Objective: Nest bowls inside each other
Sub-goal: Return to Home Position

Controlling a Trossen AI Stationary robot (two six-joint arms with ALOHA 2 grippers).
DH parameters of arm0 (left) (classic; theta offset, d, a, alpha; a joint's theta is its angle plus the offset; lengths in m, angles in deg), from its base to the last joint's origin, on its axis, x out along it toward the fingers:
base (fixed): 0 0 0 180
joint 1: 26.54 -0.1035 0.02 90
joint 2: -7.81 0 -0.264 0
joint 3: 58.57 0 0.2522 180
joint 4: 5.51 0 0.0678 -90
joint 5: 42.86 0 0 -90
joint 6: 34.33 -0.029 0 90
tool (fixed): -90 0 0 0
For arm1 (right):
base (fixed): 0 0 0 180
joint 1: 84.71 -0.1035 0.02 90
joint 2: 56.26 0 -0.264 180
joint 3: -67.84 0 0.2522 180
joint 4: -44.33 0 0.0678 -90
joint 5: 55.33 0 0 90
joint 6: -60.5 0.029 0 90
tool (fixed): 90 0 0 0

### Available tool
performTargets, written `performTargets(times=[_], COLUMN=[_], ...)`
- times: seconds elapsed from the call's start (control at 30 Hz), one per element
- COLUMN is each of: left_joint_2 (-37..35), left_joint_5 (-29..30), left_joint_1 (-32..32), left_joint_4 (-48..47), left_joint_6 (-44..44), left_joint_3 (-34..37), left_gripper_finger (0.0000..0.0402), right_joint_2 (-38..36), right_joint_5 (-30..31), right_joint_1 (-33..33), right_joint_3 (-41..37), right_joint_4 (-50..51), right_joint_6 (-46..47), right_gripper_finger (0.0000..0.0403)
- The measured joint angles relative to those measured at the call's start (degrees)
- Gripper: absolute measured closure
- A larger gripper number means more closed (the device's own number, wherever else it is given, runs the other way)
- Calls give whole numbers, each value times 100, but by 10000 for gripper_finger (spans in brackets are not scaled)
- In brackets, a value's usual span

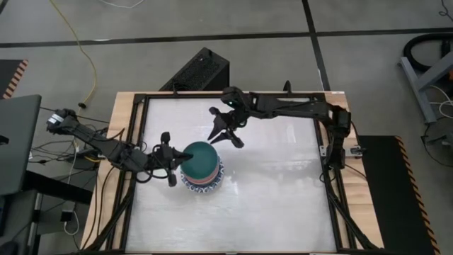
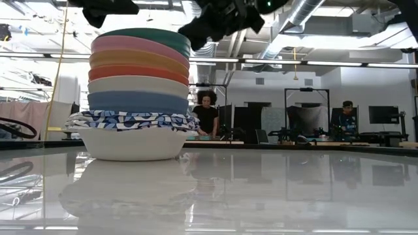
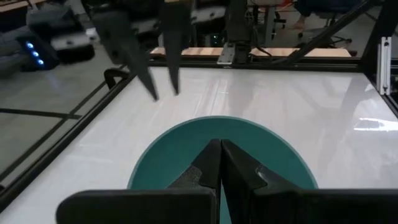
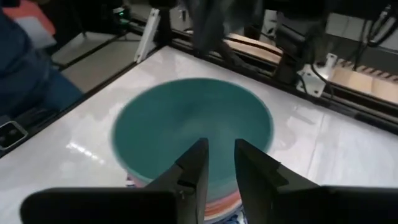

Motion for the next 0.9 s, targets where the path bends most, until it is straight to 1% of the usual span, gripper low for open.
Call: performTargets(times=[0.37, 0.67, 0.77, 0.9], left_joint_2=[4, 7, 7, -72], left_joint_5=[131, 197, 397, 562], left_joint_1=[49, 48, 47, 47], left_joint_4=[-28, -36, -42, 202], left_joint_6=[15, 37, -49, -425], left_joint_3=[22, 24, 26, 27], left_gripper_finger=[401, 401, 401, 401], right_joint_2=[21, -57, -268, -746], right_joint_5=[6, 63, 154, 160], right_joint_1=[32, 48, 46, 48], right_joint_3=[-1157, -1250, -1250, -1250], right_joint_4=[-1447, -1449, -1385, -1131], right_joint_6=[519, 634, 635, 592], right_gripper_finger=[306, 306, 306, 306])
